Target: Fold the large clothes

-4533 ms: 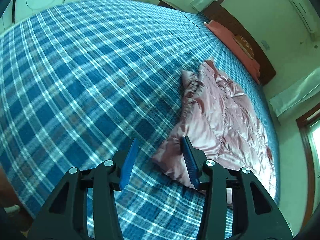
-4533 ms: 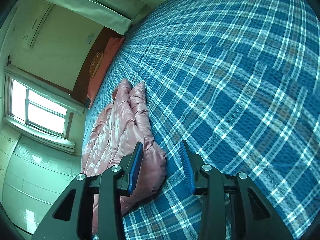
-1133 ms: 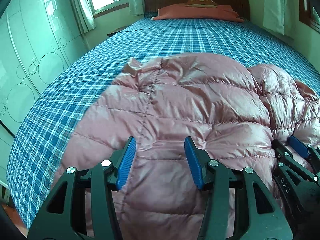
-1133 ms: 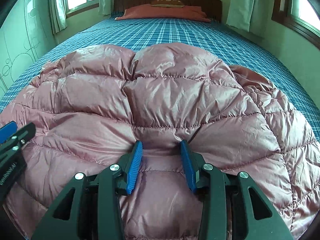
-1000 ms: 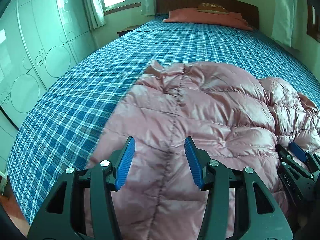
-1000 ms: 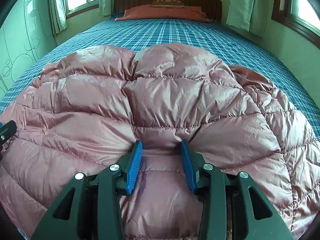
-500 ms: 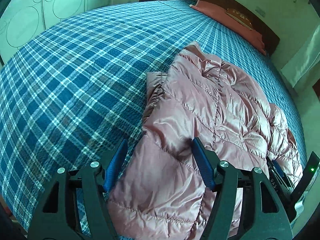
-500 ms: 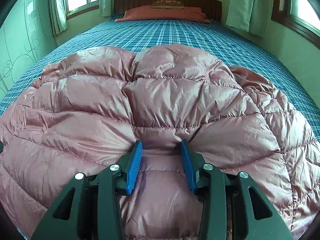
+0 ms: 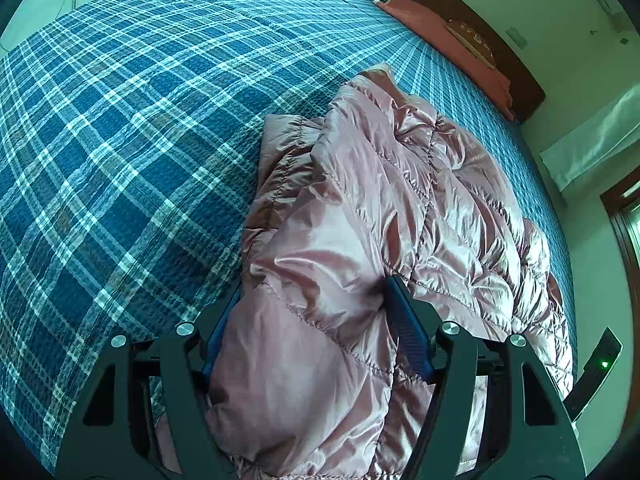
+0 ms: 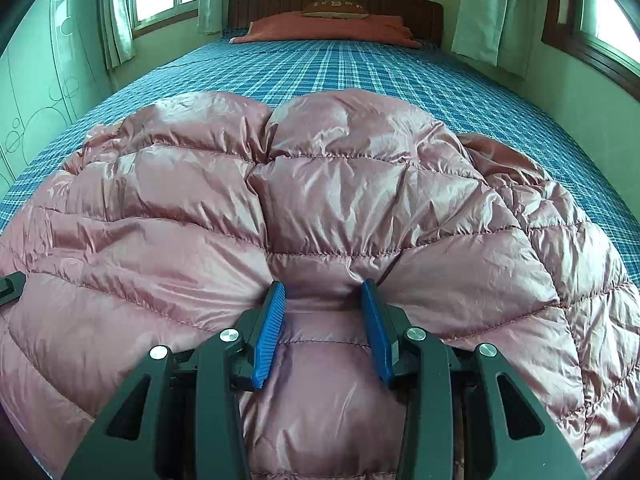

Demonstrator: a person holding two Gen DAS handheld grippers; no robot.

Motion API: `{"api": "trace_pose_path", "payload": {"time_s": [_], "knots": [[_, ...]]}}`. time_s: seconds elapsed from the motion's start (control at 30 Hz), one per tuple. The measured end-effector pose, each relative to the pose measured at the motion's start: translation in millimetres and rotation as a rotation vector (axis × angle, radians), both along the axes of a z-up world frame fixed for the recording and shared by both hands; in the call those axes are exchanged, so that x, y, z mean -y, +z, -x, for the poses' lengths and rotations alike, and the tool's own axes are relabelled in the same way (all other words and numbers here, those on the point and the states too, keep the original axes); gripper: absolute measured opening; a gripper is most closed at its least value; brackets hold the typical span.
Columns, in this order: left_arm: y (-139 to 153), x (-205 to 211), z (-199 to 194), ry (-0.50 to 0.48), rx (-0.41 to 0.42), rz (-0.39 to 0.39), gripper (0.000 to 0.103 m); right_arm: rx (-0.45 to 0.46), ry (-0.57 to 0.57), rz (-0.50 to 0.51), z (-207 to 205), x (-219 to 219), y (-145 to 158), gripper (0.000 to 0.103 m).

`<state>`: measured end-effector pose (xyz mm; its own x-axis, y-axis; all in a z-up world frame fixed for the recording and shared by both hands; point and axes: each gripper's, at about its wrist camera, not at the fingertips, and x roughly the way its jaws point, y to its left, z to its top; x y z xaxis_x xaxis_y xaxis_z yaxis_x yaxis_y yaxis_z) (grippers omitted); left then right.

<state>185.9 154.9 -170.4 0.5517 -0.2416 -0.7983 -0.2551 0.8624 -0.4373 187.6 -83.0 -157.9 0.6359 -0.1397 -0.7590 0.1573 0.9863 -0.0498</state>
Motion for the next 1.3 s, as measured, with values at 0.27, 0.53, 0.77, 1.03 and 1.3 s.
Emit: {"api": "trace_pose_path", "payload": {"time_s": [0.27,0.53,0.77,1.03,1.3], "knots": [[-3,1,-9,-0.013,0.009,0.012,0.063,0.0,-0.004,0.016,-1,-4,-1,0.04],[1,-13,-4,-0.063,-0.014,0.06,0.062,0.001,-0.004,0.016,0,-4,-1,0.04],[-2,-34,9,-0.022,-0.025,0.154,0.062,0.001,-0.004,0.015,0,-4,-1,0.04],[-9,-26,3,-0.082,-0.005,0.268,0.071,0.001,-0.004,0.017,0,-4,-1,0.04],[-6,-10,-13,-0.11,-0.016,0.238,0.065,0.002,-0.006,0.021,0,-6,0,0.04]]}}
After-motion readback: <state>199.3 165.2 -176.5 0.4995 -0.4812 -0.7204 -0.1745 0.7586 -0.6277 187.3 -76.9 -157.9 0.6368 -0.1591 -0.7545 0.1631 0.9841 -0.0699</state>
